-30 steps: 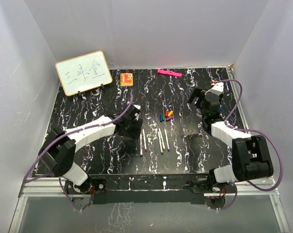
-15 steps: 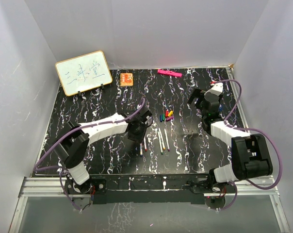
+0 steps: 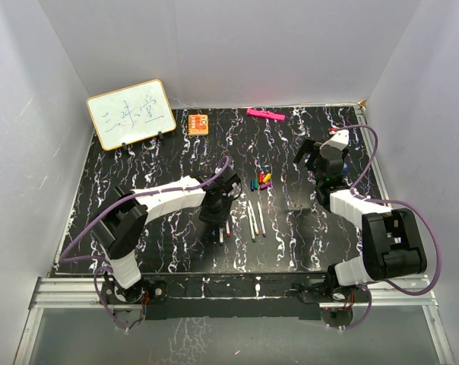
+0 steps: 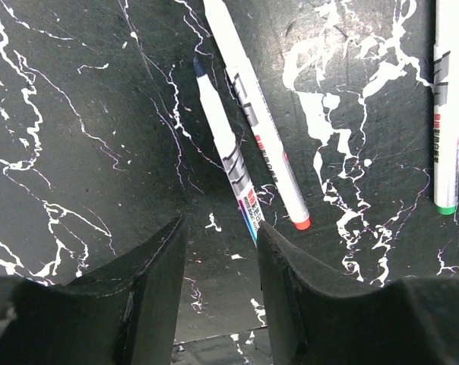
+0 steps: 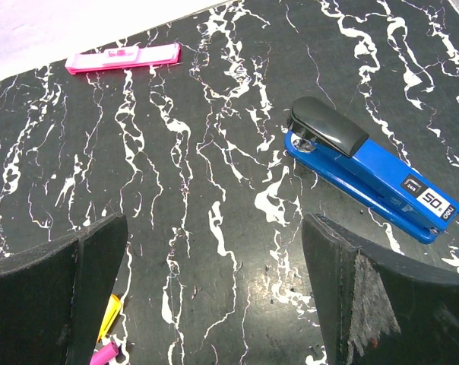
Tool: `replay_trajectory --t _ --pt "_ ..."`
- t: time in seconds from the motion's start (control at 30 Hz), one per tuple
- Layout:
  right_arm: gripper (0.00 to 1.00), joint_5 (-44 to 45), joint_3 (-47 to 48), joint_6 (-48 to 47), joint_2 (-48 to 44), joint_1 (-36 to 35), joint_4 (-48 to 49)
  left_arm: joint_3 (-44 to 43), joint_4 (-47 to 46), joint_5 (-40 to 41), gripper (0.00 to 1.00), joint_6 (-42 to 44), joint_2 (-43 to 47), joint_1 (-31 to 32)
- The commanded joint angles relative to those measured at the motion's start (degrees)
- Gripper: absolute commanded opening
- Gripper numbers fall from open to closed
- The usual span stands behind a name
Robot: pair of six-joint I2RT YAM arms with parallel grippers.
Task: Insert the pens into the pen caps
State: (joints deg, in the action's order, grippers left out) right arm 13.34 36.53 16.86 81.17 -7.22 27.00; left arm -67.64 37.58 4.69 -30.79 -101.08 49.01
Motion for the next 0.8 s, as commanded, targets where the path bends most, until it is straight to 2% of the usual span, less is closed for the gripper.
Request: replay_trajectory --t 0.0,0.5,0.77 --pt "0.98 0.4 0.2 -0.2 0.5 0.1 2.7 -1.2 0.7 -2.0 0.41 -0.9 0.4 0.5" --pt "0.98 0.7 0.7 -0.4 1.4 0.0 2.7 -0.2 -0.7 -4.2 0.42 -1.2 -2.0 0.8" --pt "0.98 0.8 0.9 -0.5 1.9 0.0 2.8 0.3 2.3 -4.4 0.43 -1.3 -3.4 1.4"
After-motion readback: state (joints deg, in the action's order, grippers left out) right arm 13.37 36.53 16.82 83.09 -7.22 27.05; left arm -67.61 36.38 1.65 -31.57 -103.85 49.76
